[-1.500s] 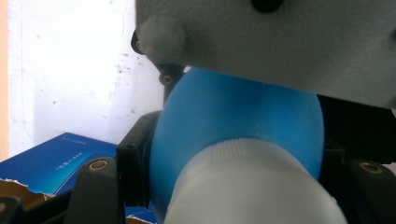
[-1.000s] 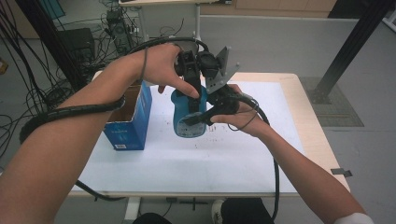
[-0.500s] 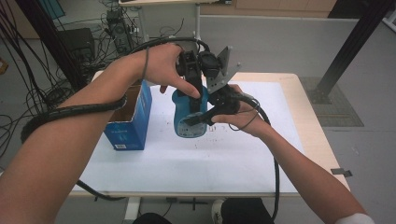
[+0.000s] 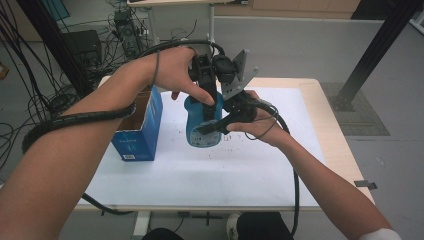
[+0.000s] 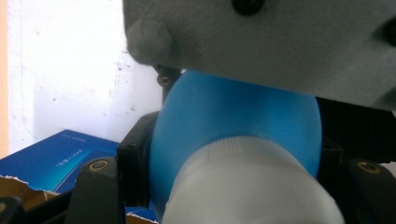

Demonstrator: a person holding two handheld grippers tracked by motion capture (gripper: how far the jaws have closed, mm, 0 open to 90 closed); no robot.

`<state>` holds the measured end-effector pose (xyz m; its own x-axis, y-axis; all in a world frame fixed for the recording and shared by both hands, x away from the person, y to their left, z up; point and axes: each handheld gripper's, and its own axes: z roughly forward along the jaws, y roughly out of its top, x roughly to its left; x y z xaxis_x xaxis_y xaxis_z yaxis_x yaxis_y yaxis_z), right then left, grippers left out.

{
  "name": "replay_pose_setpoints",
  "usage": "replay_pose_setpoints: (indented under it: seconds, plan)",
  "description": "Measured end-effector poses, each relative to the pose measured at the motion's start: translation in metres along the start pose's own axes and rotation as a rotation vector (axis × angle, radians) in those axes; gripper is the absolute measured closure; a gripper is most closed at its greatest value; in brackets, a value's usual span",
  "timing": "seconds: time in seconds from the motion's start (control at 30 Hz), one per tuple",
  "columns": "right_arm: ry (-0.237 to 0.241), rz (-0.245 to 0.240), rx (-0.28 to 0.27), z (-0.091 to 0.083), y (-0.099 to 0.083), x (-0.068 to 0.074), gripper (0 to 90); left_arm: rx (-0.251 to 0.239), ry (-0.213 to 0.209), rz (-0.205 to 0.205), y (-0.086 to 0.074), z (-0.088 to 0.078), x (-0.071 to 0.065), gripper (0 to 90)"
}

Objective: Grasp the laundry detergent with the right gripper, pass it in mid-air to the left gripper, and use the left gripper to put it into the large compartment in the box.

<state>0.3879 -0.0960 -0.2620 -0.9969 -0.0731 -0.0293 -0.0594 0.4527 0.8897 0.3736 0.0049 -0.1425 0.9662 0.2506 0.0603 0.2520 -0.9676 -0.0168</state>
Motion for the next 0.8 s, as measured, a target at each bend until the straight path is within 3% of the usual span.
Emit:
replay_pose_setpoints:
  seconds: [0.8]
  plan:
    - [0.000, 0.001, -0.008, -0.0019, -0.0019, -0.0017, 42.1, -0.004, 0.002, -0.003, 0.0022, -0.0004, 0.0004, 36.1]
